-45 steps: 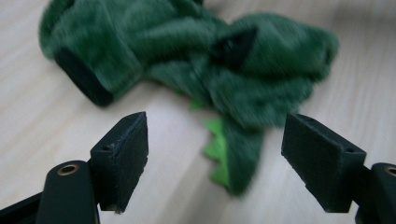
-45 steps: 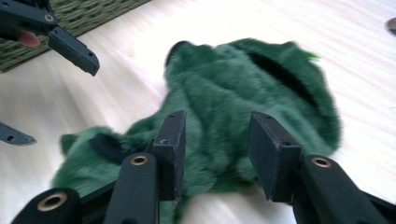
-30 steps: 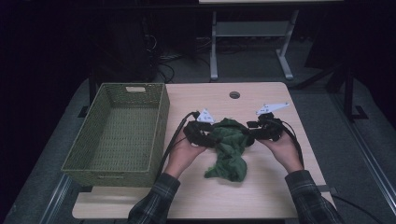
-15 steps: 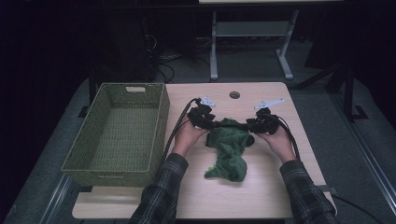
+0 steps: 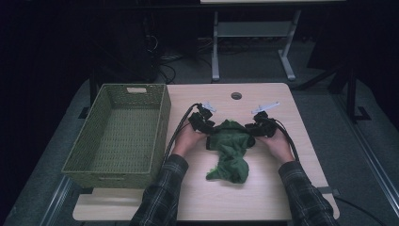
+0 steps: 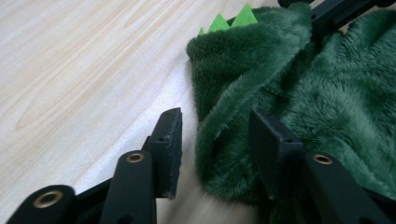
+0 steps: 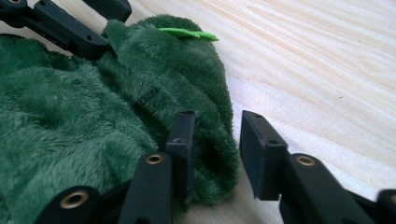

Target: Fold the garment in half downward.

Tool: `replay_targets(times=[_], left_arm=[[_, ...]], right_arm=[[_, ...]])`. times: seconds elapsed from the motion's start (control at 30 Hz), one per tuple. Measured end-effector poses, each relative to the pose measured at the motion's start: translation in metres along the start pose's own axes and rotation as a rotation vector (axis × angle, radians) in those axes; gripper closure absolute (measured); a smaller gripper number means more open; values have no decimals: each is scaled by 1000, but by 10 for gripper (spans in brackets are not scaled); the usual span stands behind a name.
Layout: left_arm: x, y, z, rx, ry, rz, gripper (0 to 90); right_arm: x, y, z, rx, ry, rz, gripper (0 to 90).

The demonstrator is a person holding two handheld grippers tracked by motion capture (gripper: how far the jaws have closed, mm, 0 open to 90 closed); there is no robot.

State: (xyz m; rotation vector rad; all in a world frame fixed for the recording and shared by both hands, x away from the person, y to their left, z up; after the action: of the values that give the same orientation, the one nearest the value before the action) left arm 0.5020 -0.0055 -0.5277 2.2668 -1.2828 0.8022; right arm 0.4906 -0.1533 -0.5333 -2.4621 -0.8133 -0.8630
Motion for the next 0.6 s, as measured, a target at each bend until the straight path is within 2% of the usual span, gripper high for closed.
replay_targets(times=[0.07, 0.17, 0.2, 0.23, 0.3, 0.47, 0.6], left_arm=[[-1, 0, 2, -4, -12, 5, 602], [-5, 1, 5, -6, -33, -8, 708], [-6, 1, 4, -10, -42, -3, 754], [-5, 2, 5, -7, -35, -19, 810], [-5, 1, 2, -3, -43, 2, 865], [9, 3, -9, -9, 38, -31, 881], [25, 3, -23, 9, 83, -17, 882]], right_arm=[[-1, -1, 2, -2, -12, 1, 727], [-4, 0, 4, -10, -28, 4, 840], [-4, 0, 4, -11, -27, 7, 858], [-3, 0, 4, -2, -24, 19, 866], [-3, 1, 3, -8, -25, 19, 872], [2, 0, -4, 3, 4, 45, 873], [10, 1, -13, -6, 40, 53, 876]])
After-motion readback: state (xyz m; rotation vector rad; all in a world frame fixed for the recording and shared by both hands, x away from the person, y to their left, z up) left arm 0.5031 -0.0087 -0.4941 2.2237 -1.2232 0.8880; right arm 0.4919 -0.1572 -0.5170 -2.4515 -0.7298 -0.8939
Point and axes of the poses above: each handheld gripper's, and its own axes: z roughly forward along the jaws, x roughly out of its top, y roughly to its right, the point moved 10 cm from there along z, roughly forward along the jaws, and after that the axes turned 2 degrees about z, right-handed, at the moved point
